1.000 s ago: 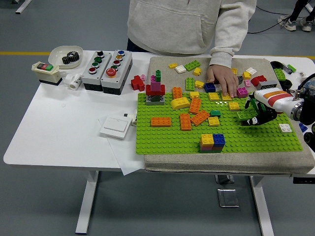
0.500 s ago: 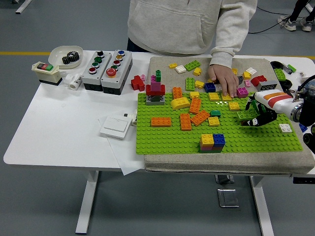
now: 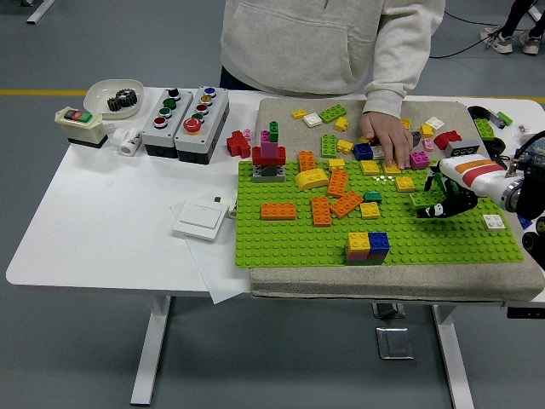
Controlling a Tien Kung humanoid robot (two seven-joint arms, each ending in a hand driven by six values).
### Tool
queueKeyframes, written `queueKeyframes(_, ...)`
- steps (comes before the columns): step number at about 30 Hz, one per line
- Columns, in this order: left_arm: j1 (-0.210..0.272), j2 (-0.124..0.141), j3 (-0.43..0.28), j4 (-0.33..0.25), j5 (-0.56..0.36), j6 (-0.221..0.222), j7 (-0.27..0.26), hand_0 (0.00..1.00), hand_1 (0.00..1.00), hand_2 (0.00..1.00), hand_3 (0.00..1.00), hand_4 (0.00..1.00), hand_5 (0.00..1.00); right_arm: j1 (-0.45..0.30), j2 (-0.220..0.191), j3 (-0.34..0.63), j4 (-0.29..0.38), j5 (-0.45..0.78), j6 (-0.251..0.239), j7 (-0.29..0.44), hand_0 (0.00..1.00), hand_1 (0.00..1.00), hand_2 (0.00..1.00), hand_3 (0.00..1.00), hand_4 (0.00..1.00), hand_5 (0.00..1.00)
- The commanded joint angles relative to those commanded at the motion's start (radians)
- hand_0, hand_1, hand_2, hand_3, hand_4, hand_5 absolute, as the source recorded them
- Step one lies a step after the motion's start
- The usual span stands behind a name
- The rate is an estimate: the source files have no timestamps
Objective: Pick up the brick,pile it on top of brick,press brick,pick up the brick,pile it on top of brick,press brick
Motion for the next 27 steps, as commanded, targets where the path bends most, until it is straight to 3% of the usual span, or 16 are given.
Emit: queueKeyframes(27,-0.006,-0.001,0.007,-0.003,-0.007,0.0,-0.002,0.694,0.734,0.741,0.595,0.688,0.661,-0.008,0.007,-0.007,-0.02,-0.032,-0.065,0.006,0.171,0.122,0.208,0.515,0.881,0.616)
